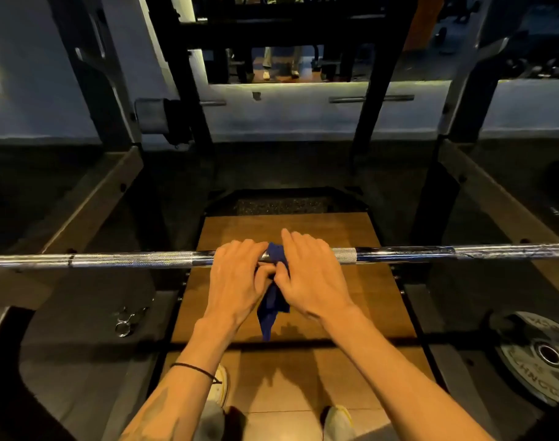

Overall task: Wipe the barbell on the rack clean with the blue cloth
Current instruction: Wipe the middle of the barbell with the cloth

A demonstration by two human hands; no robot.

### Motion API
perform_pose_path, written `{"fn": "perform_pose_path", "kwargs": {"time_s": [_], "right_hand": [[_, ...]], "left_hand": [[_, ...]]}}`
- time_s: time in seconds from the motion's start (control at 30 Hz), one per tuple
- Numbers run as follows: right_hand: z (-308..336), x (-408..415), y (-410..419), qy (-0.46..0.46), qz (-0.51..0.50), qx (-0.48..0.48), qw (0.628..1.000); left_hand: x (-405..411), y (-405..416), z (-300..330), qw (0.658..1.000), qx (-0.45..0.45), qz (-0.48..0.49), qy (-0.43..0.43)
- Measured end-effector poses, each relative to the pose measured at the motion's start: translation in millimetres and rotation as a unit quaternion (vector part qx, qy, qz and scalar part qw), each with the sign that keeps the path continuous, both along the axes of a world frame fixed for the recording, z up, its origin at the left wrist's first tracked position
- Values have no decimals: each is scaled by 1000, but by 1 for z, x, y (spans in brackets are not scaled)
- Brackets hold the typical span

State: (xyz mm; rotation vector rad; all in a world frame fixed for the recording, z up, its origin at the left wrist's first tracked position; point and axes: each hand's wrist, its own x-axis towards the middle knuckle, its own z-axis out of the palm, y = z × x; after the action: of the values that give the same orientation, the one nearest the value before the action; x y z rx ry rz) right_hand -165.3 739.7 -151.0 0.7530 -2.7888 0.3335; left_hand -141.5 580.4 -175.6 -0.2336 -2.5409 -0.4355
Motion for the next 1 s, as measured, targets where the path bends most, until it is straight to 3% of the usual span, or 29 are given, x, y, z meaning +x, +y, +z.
{"fn": "perform_pose_path", "kwargs": {"time_s": [0.23, 0.37, 0.57, 0.73, 1.0], "right_hand": [[-11, -16, 122, 49, -142, 4, 989], [-12, -9, 112, 47, -200, -26, 978], [0, 2, 4, 18, -81, -29, 996], [-4, -12, 26, 20, -6, -8, 1000], [-18, -20, 137, 50, -170, -37, 984]], "left_hand": [[3, 5, -13, 996, 37, 11, 79], [6, 22, -26, 990, 53, 68, 116], [5, 37, -19, 991, 52, 104, 68], [4, 14, -12, 997, -34, 62, 18], [10, 13, -1, 997, -45, 64, 2]]}}
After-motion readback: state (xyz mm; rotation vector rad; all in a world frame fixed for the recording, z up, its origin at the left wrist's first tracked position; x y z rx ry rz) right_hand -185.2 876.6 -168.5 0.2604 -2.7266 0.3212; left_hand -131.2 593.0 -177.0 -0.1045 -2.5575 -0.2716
